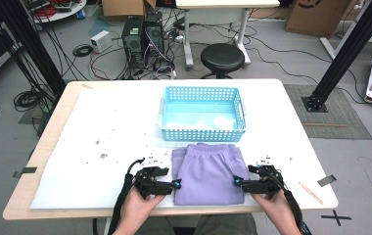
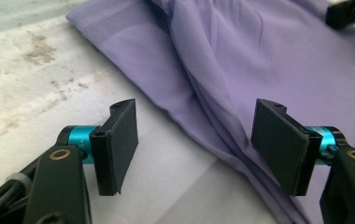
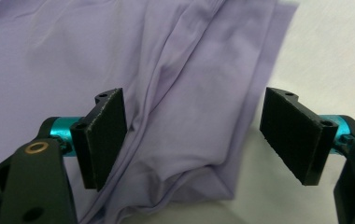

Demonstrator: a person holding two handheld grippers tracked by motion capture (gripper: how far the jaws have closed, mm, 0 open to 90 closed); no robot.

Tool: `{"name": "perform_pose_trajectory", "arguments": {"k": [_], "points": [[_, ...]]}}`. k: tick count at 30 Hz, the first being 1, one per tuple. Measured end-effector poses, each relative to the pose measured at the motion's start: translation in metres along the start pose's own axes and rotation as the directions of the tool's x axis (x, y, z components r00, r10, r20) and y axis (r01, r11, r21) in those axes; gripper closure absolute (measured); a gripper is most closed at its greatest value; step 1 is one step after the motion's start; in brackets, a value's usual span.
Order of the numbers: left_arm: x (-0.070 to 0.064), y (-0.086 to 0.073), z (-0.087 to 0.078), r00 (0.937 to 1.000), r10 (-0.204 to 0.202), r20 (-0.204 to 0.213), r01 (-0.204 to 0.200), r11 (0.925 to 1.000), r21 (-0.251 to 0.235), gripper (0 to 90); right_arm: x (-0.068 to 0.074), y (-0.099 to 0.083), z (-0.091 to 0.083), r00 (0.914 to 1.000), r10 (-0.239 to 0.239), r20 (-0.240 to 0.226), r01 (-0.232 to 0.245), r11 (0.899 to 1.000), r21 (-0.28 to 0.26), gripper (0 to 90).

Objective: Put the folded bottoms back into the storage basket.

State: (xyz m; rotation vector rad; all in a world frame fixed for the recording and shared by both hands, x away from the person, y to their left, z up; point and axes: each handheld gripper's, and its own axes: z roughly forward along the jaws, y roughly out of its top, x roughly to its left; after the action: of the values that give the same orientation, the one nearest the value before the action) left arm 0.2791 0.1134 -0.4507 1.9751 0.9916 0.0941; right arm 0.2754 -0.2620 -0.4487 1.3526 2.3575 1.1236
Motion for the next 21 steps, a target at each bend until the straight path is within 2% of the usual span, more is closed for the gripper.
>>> {"name": "perform_pose_trajectory", "arguments": {"k": [1,2,6,8,10,13,14,15,16,21], "points": [[0.002,0.000,0.000,0.9989,-0.034,0.033,0.034,0.9994,-0.004,32.0,-0.001,0.000,0.000,0.9998,0.016,-0.008,-0.016,1.000,0.004,23.6],[0.003,0.001,0.000,0.9981,-0.041,0.046,0.041,0.9991,-0.002,32.4,-0.001,0.000,-0.001,0.9997,0.020,-0.015,-0.020,1.000,0.005,24.0],[-0.002,0.000,0.003,0.9991,-0.027,0.034,0.027,0.9996,0.001,33.6,-0.004,0.000,-0.002,0.9963,0.068,-0.053,-0.068,0.998,0.005,23.2],[-0.004,0.001,0.004,0.9990,-0.034,0.030,0.034,0.9994,-0.001,33.7,0.000,-0.001,-0.001,0.9948,0.075,-0.069,-0.074,0.997,0.007,22.8],[-0.005,0.001,0.006,0.9982,-0.046,0.038,0.046,0.9989,-0.002,34.9,0.006,-0.001,0.000,0.9951,0.062,-0.077,-0.061,0.998,0.010,23.4],[-0.007,0.002,0.008,0.9972,-0.052,0.054,0.052,0.9987,0.002,40.8,0.010,0.000,0.002,0.9949,0.053,-0.085,-0.052,0.999,0.015,26.5],[-0.008,0.003,0.010,0.9971,-0.049,0.058,0.049,0.9988,0.005,40.8,0.012,0.000,0.003,0.9953,0.048,-0.084,-0.047,0.999,0.017,28.4],[-0.010,0.004,0.012,0.9969,-0.046,0.064,0.046,0.9989,0.010,44.6,0.014,0.001,0.003,0.9958,0.042,-0.082,-0.040,0.999,0.016,34.2],[-0.011,0.006,0.016,0.9968,-0.044,0.067,0.044,0.9990,0.014,49.0,0.016,0.001,0.004,0.9940,0.043,-0.101,-0.042,0.999,0.018,40.5],[-0.010,0.009,0.021,0.9930,-0.080,0.088,0.078,0.9967,0.023,59.6,0.019,0.003,0.007,0.9955,0.037,-0.087,-0.035,0.999,0.022,50.5]]}}
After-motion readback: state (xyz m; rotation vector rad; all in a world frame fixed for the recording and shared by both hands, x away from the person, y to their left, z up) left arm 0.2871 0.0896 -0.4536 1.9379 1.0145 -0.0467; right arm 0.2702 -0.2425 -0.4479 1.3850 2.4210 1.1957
